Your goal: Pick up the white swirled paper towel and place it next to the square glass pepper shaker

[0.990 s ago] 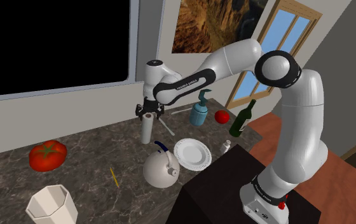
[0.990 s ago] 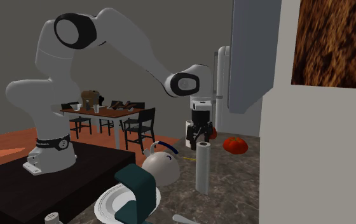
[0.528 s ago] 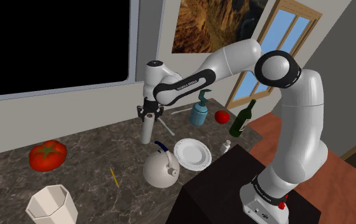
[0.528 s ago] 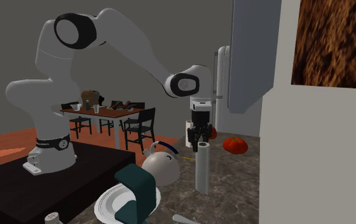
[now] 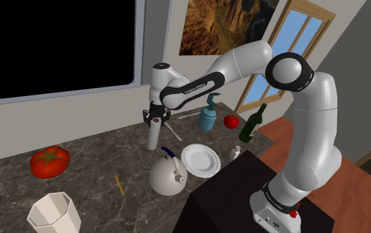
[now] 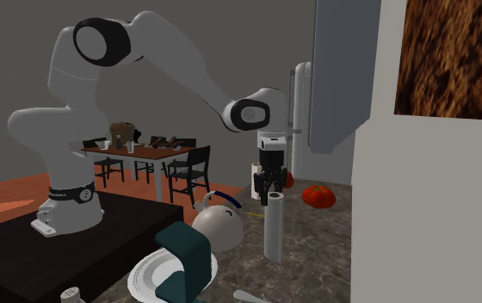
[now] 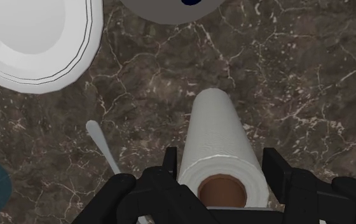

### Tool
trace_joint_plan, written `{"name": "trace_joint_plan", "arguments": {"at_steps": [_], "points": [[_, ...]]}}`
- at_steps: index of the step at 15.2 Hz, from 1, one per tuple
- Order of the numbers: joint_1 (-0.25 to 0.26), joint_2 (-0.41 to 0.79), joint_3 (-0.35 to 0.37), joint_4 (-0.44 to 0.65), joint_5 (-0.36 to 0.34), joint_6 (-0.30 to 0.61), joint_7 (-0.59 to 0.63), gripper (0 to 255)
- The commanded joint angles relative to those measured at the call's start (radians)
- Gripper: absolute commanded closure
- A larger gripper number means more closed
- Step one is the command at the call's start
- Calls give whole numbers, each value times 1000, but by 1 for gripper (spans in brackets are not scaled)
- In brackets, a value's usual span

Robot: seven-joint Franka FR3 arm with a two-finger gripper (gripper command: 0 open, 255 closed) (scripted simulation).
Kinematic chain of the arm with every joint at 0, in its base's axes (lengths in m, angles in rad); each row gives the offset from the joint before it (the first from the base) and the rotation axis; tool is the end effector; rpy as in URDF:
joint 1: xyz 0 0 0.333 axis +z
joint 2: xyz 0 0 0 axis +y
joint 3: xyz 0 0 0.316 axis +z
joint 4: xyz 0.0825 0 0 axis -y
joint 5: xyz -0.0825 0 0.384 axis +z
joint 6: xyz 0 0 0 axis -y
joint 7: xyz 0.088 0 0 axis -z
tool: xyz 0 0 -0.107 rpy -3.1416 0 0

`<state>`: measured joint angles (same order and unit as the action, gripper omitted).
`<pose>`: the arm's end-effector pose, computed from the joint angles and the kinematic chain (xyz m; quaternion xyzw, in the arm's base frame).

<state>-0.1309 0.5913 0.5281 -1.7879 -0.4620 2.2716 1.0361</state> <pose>0.6173 0.2157 0.2573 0.9786 -0.2032 0.0211 0.0241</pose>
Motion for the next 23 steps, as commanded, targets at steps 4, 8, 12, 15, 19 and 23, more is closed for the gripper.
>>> {"name": "trace_joint_plan", "arguments": {"at_steps": [4, 8, 12, 15, 19, 23], "points": [[-8, -25, 12, 3, 17, -26, -12, 255], [-19, -57, 28, 11, 40, -63, -27, 255], [-28, -87, 42, 23, 62, -100, -43, 255], [-34, -108, 51, 34, 78, -129, -54, 255], [-41, -134, 63, 53, 98, -170, -68, 255], [-46, -158, 73, 75, 117, -211, -82, 255]]}}
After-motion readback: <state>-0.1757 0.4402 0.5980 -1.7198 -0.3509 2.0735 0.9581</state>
